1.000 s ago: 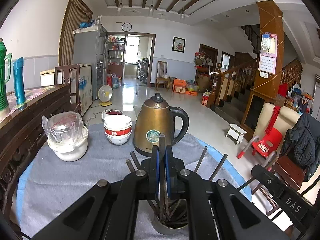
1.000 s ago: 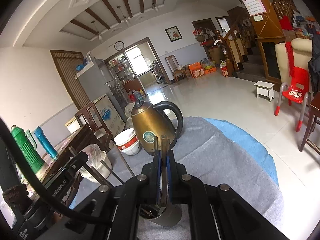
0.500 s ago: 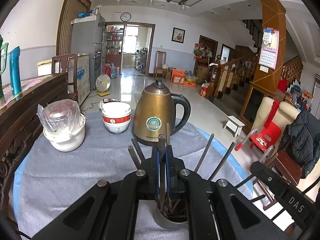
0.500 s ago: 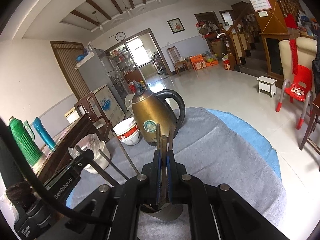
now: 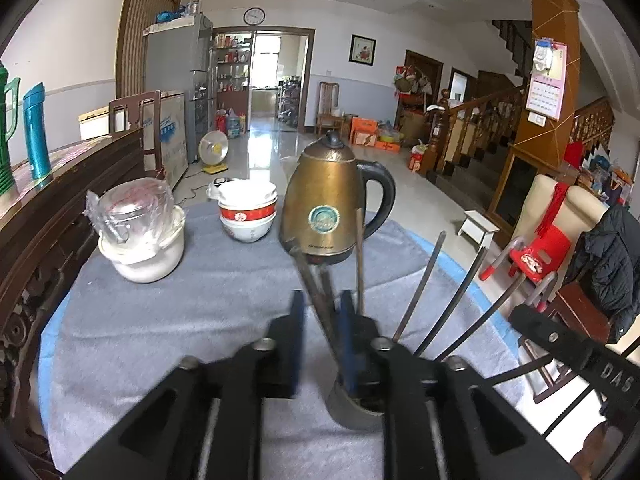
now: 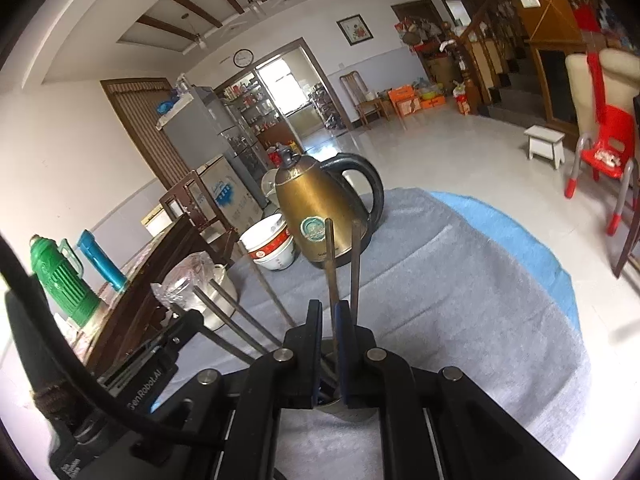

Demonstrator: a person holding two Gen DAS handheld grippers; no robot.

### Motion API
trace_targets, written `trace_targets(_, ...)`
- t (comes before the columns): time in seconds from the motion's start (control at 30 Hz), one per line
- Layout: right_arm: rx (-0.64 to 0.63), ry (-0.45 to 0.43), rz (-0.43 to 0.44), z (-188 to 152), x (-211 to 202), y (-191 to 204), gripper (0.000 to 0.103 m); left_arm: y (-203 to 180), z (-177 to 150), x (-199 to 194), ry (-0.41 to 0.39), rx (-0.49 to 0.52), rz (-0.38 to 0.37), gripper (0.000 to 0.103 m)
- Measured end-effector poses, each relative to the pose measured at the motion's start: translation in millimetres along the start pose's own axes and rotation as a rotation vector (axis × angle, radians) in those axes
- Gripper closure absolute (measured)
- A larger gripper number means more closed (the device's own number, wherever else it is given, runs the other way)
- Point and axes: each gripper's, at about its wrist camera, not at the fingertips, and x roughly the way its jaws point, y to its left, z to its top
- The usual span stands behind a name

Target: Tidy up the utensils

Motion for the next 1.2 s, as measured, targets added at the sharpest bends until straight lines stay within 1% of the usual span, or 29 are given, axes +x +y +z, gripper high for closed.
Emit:
trace_targets(0.03,0.007,0.000,0.015,0,-2,-1,0.094,1,-1,-2,-0.002,0.003,0.012,0.060)
trace_targets(0.1,0.016,-0.003,0.029,-1,-4,-2,0.094,2,-4,-7,-0.013,0.021,0.047,0.049)
trace_targets(0.13,0.023,-0.009,0.038,-1,-5,-2,0.094,3,-5,-9,-0.014,0.030,0.062,0.045)
trace_targets(0.27,0.043,-0.024,0.063,-2,-13,-5,0.094,6,-10,-15,0.007,0.057,0.107,0.038)
trace_targets(0.33,0.046,-0.032,0.072,-4,-18,-7,0.088,8,-14,-18,0.021,0.071,0.131,0.035)
trace_targets(0.37,0.047,-0.040,0.078,-5,-22,-8,0.082,10,-15,-20,0.028,0.079,0.143,0.033)
trace_targets(0.4,0.047,-0.045,0.082,-6,-24,-9,0.075,10,-17,-21,0.032,0.086,0.151,0.029)
trace_targets(0.43,0.046,-0.057,0.080,-8,-28,-10,0.070,12,-20,-24,0.038,0.096,0.163,0.028)
trace_targets(0.5,0.042,-0.074,0.063,-9,-34,-11,0.051,14,-24,-28,0.049,0.110,0.178,0.027)
trace_targets(0.57,0.036,-0.094,0.049,-13,-41,-16,0.051,15,-30,-31,0.063,0.122,0.189,0.027)
trace_targets(0.7,0.025,-0.092,0.013,-20,-48,-28,0.051,20,-42,-36,0.088,0.136,0.207,0.027)
trace_targets(0.8,0.020,-0.067,-0.009,-29,-48,-39,0.051,22,-54,-36,0.129,0.147,0.223,0.021)
trace_targets(0.83,0.018,-0.055,-0.018,-33,-47,-43,0.051,21,-58,-35,0.143,0.150,0.226,0.020)
trace_targets(0.93,0.009,-0.020,-0.025,-44,-44,-51,0.051,19,-67,-34,0.184,0.158,0.224,0.020)
trace_targets(1.03,-0.021,0.003,-0.035,-55,-40,-50,0.051,13,-77,-32,0.221,0.172,0.221,0.020)
trace_targets(1.13,-0.036,-0.004,-0.035,-54,-39,-45,0.051,6,-77,-32,0.229,0.178,0.217,0.020)
trace_targets(1.2,-0.031,-0.010,-0.021,-54,-39,-43,0.051,4,-72,-32,0.233,0.163,0.193,0.020)
